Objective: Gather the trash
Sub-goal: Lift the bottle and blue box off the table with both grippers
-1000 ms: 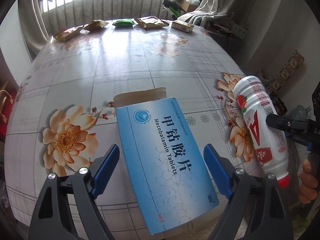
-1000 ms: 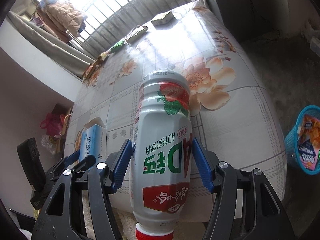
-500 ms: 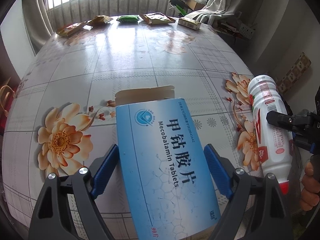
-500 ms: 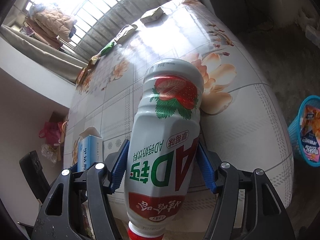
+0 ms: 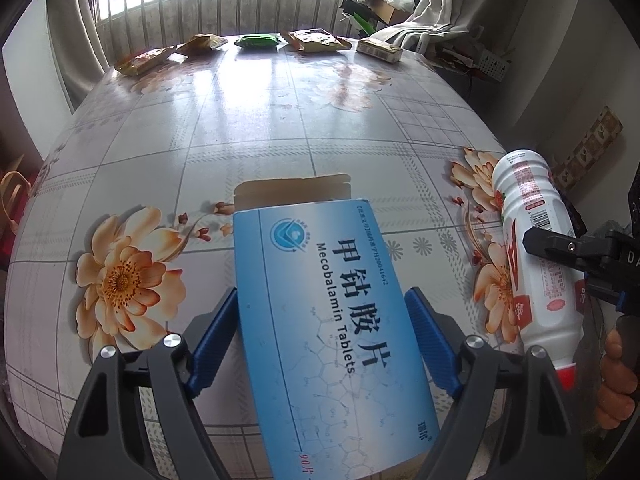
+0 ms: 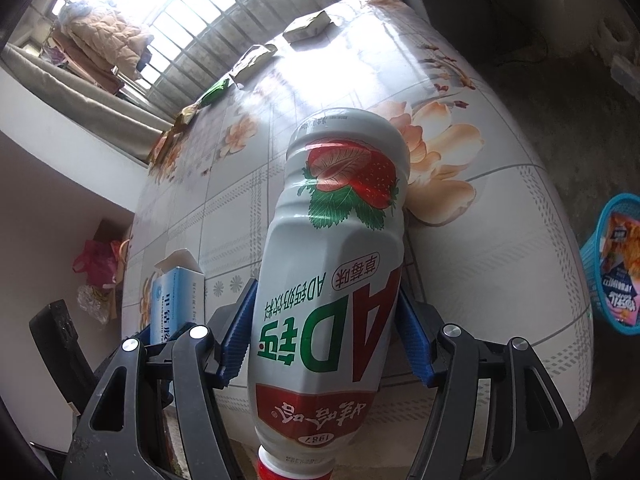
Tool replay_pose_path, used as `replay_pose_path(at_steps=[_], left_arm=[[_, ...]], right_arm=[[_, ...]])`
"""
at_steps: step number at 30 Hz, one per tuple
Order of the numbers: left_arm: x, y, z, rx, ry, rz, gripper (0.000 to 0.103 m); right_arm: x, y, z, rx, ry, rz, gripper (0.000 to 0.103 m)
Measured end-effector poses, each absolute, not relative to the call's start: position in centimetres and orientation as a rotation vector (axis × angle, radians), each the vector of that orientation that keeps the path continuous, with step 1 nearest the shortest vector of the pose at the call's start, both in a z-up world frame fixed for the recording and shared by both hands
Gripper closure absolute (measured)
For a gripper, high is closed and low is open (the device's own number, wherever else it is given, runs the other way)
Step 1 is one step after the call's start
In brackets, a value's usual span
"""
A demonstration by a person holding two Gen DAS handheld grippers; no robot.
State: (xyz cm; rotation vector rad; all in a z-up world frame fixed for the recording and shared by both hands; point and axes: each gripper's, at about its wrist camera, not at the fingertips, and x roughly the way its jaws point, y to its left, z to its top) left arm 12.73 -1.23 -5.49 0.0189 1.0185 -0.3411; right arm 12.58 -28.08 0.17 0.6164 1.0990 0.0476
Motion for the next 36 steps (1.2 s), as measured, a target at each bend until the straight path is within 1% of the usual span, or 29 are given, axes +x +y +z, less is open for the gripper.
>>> replay_pose_path(at_steps=[2,4,15,25,30,36], left_arm=[[12.7,-1.3,-5.4,0.020,1.016,-0.337,0.023],[12.7,-1.3,-5.4,0.023,1.013,-0.334,0.023],[12.3,-1.2,-4.6,0.025,0.982,-0.325,0.024],[11.4,-1.4,-2.4,0.002,0.932,-0.362,0.025],[11.0,-2.9,-1.0,0.012,0.908,-0.429,0.025],[10.6,-7.8,1.2,0.074,0.879,-0.561,0.025]], right_arm=[[12.6,-28.0,0.1,0.612,1.094,0.049,0.041],[12.5,-28.0,0.2,0.606,1.086,0.048,0.043],[11.9,-28.3,0.8,0.607,1.051,0.068,0.045],[11.0,-29.3,1.9,0.679,1.008,0.141,0.046],[9.0,-30.6,2.5,0.726,0.966,0.140,0.046],[5.4,-34.2,2.7,0.817,0.893,0.096,0.046]])
